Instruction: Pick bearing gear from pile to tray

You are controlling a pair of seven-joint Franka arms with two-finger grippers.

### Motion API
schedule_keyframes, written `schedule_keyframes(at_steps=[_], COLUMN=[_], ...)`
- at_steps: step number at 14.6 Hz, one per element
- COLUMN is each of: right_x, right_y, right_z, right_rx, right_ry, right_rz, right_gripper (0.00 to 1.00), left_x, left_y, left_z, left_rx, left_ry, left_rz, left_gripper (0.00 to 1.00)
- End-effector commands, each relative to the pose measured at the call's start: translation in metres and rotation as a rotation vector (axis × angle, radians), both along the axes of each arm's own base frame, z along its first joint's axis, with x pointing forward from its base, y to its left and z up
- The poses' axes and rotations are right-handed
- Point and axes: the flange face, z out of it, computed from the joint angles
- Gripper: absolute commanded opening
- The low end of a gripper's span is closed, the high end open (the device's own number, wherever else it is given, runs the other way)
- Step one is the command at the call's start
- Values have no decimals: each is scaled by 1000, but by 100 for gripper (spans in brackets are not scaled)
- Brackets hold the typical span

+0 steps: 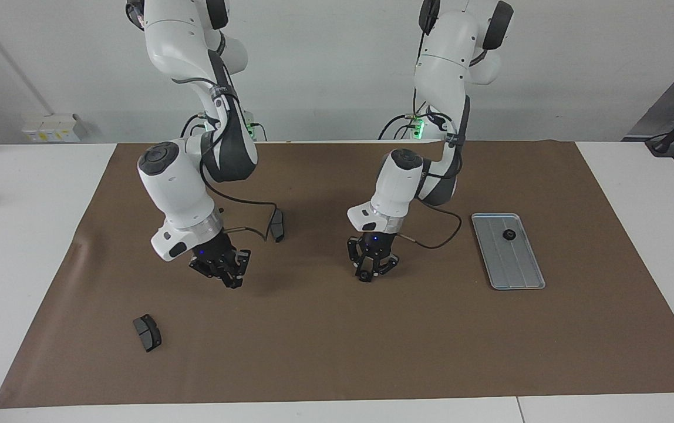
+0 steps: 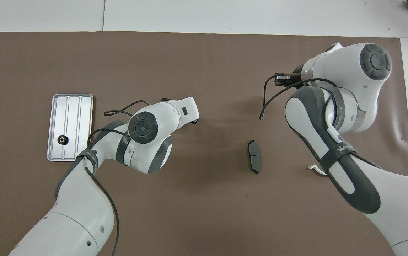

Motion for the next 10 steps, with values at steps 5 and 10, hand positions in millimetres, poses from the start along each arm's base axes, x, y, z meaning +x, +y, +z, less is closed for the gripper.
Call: schedule_keyframes(at_steps=[5, 10], right_x=[-12, -37], right_y=[37, 154], right_z=[43, 37], right_rx=[136, 202], right_ry=[17, -10], right_rz=[-116, -193], right_gripper=[0, 0], left_x=[23, 15], left_y=[64, 164], left_z=[61, 98], left_rx=[5, 39], left_ry=[0, 55], left_rz=[85, 181], left_gripper=[0, 0])
